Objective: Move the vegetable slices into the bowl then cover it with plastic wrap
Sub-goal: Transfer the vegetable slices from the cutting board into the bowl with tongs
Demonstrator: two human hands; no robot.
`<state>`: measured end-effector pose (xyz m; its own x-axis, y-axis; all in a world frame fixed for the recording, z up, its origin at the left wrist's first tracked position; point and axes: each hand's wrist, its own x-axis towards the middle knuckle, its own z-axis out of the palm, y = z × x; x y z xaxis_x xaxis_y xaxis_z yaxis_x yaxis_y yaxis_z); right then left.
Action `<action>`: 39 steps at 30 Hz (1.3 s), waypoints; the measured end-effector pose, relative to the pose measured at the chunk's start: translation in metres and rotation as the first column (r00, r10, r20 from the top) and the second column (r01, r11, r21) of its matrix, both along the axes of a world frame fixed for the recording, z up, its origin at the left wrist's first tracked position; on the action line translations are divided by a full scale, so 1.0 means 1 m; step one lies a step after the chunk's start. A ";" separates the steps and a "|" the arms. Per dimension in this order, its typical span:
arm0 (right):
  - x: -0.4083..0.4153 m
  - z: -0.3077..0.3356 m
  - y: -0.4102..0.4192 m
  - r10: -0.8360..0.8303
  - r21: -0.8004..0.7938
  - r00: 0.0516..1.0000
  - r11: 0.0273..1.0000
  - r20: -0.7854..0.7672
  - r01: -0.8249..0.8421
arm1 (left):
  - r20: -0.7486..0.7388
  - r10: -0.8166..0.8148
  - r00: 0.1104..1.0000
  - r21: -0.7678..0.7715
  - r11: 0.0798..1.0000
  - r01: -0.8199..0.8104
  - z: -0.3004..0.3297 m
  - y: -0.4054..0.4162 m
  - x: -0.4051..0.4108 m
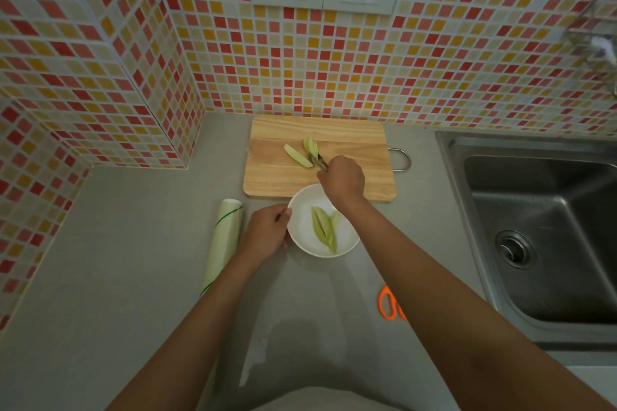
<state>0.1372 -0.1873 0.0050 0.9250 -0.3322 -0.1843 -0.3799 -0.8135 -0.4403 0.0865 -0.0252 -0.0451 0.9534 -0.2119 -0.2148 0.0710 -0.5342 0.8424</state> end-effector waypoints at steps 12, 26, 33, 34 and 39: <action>-0.104 0.030 -0.023 -0.011 0.198 0.973 0.980 0.232 -0.036 | -0.007 0.005 1.000 -0.005 1.000 -0.005 -0.003 0.000 0.002; -0.113 0.046 -0.022 0.091 0.019 0.984 0.995 0.152 -0.095 | -0.010 0.008 1.000 0.008 1.000 -0.008 -0.003 0.000 0.002; 0.000 0.013 -0.016 0.074 -0.068 0.997 0.995 0.022 -0.072 | -0.002 0.012 1.000 -0.010 1.000 -0.012 0.000 0.000 0.000; 0.008 0.007 -0.014 0.087 -0.085 0.996 0.993 0.004 -0.086 | 0.001 0.006 1.000 -0.006 1.000 -0.006 0.000 0.000 0.000; 0.022 -0.007 -0.008 0.097 -0.122 0.995 0.988 -0.014 -0.098 | 0.001 -0.007 1.000 -0.009 1.000 0.007 0.000 0.000 0.000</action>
<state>0.1596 -0.1949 -0.0023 0.9528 -0.2610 -0.1553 -0.2992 -0.8945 -0.3323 0.0865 -0.0249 -0.0447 0.9519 -0.2209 -0.2124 0.0667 -0.5274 0.8470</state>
